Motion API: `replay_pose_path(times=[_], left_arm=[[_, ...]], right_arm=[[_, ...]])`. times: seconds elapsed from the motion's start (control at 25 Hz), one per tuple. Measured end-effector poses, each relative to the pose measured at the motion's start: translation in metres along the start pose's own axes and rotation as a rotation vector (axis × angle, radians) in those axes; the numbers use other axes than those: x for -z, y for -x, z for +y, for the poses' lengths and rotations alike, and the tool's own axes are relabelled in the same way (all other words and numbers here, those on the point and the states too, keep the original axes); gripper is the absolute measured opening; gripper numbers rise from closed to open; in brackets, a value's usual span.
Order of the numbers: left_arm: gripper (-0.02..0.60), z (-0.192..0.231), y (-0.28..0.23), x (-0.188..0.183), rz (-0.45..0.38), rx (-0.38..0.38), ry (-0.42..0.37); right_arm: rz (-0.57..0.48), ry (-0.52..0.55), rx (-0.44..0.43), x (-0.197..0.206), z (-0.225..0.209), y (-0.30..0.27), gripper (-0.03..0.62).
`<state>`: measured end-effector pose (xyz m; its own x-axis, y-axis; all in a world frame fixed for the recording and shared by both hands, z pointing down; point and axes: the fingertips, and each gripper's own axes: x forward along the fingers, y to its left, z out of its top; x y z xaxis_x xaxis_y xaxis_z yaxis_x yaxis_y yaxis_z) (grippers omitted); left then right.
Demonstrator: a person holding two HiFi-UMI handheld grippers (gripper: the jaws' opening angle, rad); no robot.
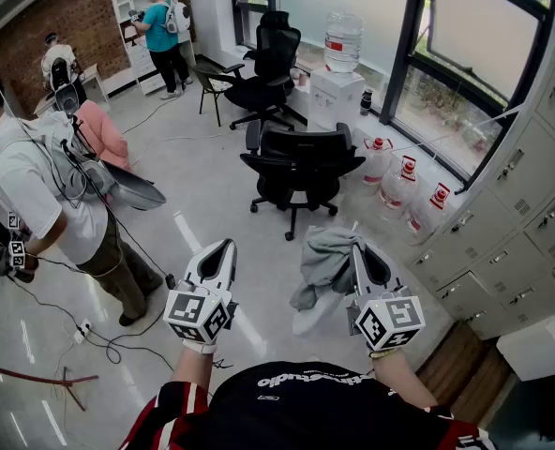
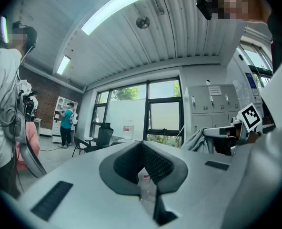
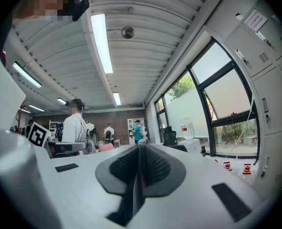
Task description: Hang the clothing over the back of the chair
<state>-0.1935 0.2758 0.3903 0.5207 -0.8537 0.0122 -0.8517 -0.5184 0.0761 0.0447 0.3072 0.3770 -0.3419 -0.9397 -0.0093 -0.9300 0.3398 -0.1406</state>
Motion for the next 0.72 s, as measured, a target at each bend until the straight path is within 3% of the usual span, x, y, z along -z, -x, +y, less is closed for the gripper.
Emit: replay_pose_path(times=[0.72], left_arm=[[0.025,-0.003,-0.01,0.004,-0.003,-0.009,0.023]], right_arm=[[0.012,0.022,0.035,0.003,-0.015,-0.003,0.035]])
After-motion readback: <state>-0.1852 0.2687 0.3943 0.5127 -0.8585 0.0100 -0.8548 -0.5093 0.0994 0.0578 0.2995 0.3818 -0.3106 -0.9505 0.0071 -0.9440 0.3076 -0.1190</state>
